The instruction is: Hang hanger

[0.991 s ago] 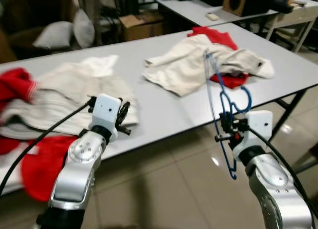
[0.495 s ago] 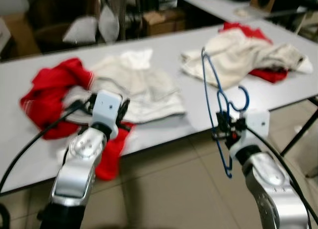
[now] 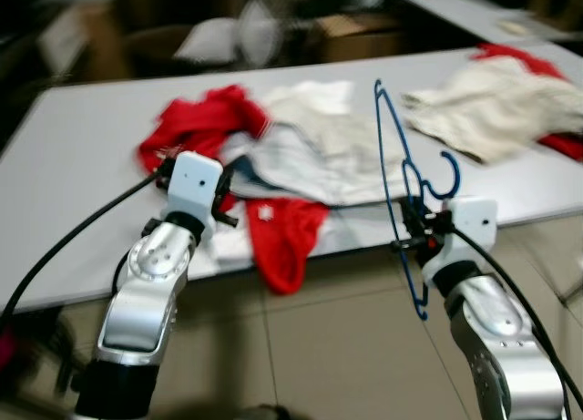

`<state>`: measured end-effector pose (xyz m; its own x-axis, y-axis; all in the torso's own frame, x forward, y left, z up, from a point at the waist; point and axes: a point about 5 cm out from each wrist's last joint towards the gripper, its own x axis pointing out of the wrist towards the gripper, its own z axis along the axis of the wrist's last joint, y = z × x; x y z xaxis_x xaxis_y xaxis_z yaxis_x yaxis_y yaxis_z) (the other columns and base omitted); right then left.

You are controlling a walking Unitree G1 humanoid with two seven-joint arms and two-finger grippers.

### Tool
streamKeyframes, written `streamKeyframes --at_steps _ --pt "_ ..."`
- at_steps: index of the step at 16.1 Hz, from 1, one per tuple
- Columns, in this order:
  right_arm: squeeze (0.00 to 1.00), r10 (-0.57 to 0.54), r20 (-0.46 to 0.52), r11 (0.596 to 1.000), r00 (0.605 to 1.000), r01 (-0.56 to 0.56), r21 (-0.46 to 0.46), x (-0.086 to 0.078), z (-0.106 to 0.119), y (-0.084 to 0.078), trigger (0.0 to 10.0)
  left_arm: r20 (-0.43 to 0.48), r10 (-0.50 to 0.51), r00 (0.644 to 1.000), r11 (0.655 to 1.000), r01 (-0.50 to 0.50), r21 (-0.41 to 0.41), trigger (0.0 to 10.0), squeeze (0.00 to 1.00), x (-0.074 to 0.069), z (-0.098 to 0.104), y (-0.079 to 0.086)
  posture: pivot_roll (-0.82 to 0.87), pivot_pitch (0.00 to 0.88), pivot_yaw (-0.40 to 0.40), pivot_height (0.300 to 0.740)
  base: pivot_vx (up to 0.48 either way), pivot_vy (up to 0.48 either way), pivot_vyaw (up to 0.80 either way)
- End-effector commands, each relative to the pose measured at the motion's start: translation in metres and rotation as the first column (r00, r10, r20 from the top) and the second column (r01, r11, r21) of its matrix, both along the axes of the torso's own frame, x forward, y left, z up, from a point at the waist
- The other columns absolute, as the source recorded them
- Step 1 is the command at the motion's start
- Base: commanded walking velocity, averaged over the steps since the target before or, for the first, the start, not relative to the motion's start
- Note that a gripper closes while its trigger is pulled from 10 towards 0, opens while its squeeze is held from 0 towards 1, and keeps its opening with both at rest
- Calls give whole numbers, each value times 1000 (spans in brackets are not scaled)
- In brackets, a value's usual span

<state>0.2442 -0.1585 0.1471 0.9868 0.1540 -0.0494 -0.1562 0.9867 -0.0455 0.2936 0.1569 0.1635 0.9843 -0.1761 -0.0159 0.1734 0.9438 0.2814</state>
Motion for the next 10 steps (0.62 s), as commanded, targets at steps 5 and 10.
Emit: streamKeyframes --at_steps 5,10 --pt "0 3 37 1000 999 -4 23 6 8 -12 10000 -42 169 985 985 -170 -37 10000 1000 18 -3 22 3 0 45 740 0 0 0" --pt "0 20 45 999 999 -21 33 6 9 -9 10000 -53 92 994 993 -95 -65 10000 1000 41 -3 26 -12 0 53 740 0 0 0"
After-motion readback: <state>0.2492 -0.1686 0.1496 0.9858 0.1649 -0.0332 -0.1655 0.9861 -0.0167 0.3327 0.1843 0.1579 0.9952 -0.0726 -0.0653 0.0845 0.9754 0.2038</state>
